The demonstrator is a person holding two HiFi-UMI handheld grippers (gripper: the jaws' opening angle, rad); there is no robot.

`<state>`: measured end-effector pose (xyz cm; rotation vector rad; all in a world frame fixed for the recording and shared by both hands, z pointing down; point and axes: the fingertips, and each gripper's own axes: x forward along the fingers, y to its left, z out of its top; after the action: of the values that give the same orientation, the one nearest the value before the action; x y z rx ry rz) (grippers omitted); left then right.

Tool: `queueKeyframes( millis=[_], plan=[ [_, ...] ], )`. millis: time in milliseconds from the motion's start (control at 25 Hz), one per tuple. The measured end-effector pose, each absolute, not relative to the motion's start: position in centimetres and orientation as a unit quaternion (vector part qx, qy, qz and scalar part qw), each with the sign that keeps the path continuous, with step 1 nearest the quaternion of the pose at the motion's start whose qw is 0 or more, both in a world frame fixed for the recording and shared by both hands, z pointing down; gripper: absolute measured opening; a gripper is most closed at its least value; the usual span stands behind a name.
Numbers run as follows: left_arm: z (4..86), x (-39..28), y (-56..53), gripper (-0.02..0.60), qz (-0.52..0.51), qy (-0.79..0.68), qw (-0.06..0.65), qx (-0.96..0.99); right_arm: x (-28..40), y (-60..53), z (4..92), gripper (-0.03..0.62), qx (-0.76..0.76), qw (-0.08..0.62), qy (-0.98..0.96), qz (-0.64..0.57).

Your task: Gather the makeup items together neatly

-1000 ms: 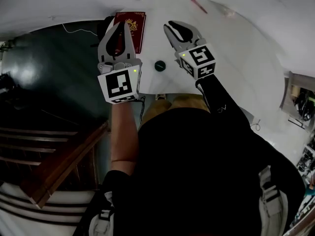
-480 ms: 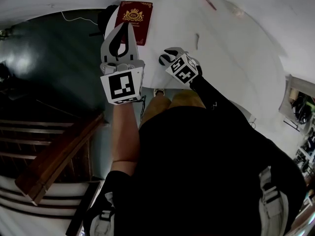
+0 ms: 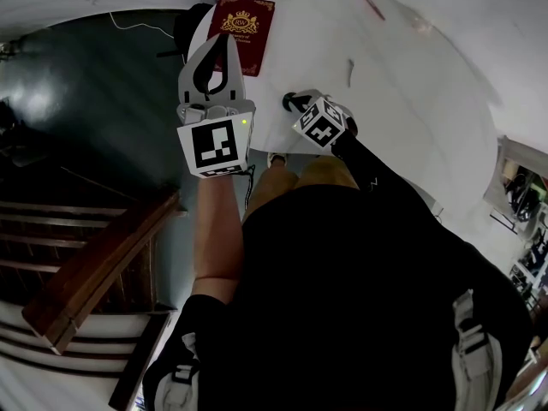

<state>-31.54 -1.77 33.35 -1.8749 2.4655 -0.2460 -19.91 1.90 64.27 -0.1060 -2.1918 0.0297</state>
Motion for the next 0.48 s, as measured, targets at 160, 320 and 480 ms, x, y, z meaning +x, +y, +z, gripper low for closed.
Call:
queueKeyframes(
  millis=[160, 320, 480],
  plan=[
    [33.2, -31.5, -2.1, 0.009, -0.083, 0.789, 0.019, -0.609, -20.9, -1.0, 60.7, 0.005, 0.015, 0.396, -0.918, 0.014],
    [32.4, -31.3, -3.0, 0.009, -0.08, 0.782, 0.029, -0.617, -22.1, -5.8, 53.6, 0.005, 0.102, 0.303, -0.947, 0.01],
    [31.2, -31.0, -3.8, 0.009, -0.078, 0.778, 0.041, -0.622, -22.4, -9.3, 44.4, 0.005, 0.163, 0.195, -0.967, -0.006]
  ],
)
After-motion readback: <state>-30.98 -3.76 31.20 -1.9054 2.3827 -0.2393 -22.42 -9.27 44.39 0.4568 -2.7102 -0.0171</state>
